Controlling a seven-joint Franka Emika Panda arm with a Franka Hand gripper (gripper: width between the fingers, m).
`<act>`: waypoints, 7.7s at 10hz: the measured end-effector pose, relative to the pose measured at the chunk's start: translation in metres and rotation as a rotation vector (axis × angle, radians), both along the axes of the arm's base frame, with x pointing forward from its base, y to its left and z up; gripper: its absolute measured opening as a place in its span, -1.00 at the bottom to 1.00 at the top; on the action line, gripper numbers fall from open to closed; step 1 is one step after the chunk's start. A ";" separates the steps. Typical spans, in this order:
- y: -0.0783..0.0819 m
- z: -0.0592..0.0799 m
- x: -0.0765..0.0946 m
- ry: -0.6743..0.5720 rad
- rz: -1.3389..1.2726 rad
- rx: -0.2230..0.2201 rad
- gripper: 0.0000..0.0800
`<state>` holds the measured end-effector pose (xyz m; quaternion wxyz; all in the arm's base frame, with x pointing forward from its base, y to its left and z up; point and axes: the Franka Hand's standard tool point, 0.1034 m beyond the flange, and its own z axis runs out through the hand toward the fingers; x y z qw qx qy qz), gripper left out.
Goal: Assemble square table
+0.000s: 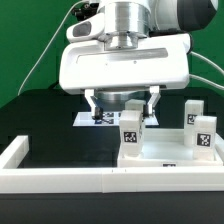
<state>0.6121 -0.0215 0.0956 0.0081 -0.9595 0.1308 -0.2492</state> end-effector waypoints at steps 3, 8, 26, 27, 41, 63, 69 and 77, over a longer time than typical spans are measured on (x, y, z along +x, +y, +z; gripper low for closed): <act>0.012 -0.014 -0.006 0.127 0.001 0.095 0.62; 0.014 -0.022 -0.004 0.440 0.048 0.237 0.62; 0.011 -0.025 -0.004 0.641 0.042 0.191 -0.28; 0.011 -0.025 -0.004 0.641 0.042 0.191 -0.28; 0.027 -0.025 -0.019 0.368 -0.181 0.157 -0.28; 0.032 -0.025 -0.019 0.351 -0.564 0.336 0.62; 0.035 -0.024 -0.020 0.392 0.076 0.063 0.62; 0.028 -0.025 -0.021 0.393 0.171 0.032 -0.28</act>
Offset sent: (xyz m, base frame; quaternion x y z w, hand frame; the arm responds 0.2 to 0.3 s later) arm 0.0083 -0.0025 -0.0054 0.0047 -0.1438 0.0126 0.9895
